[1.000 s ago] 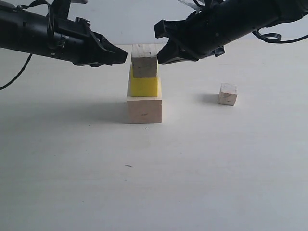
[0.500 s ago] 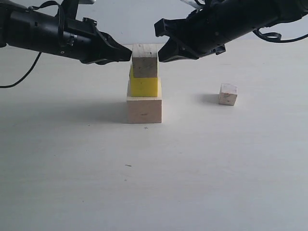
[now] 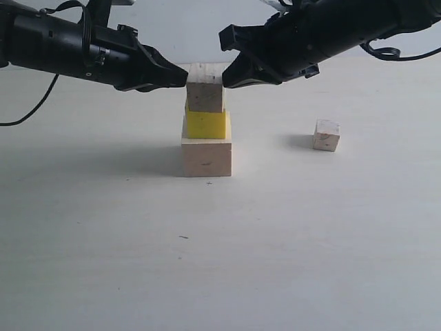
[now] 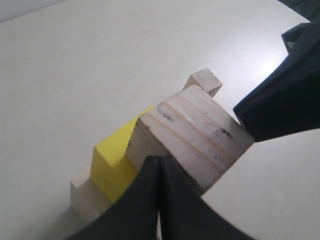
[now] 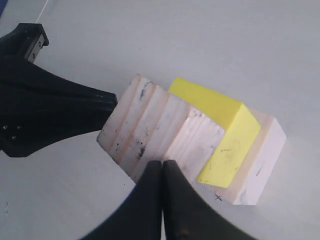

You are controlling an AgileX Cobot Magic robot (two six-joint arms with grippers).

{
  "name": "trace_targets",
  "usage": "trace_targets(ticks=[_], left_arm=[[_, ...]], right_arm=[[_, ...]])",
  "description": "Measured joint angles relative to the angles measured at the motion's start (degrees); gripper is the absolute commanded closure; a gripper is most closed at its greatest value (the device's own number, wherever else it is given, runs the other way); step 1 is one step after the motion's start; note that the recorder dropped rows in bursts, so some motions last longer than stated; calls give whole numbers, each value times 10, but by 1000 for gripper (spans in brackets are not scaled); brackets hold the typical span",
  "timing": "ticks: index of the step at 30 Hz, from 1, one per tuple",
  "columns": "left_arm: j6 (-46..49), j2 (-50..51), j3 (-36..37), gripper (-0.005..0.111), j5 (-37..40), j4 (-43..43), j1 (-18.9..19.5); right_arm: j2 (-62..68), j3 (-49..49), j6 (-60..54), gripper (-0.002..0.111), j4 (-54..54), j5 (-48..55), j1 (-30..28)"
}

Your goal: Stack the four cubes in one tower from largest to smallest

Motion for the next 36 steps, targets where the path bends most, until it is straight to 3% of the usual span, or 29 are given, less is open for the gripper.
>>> trace_targets(ticks=[9,20,36], left_arm=[[1,0,0,107,-1,0,0],[1,0,0,107,-1,1,0],[1,0,0,107,-1,4,0]], right_arm=[[0,0,-5,108,3,-9,0],[0,0,71,108,-82,-32,0],[36,0,-2,108,4,-28,0]])
